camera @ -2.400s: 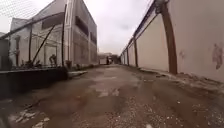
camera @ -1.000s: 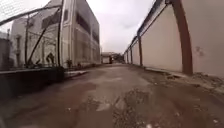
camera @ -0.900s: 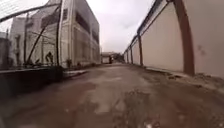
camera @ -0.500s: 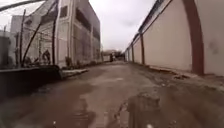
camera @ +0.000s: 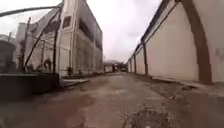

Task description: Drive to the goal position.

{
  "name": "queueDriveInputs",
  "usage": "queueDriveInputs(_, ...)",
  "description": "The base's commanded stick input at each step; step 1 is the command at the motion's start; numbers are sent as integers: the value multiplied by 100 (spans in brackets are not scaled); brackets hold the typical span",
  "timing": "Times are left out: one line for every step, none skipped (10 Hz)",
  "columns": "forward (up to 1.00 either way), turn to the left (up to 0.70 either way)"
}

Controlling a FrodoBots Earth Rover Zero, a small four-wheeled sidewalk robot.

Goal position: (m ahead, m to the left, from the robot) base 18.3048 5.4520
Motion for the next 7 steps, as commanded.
queueDriveInputs(85,0)
queueDriveInputs(85,0)
queueDriveInputs(85,0)
queueDriveInputs(85,0)
queueDriveInputs(85,0)
queueDriveInputs(85,0)
queueDriveInputs(85,0)
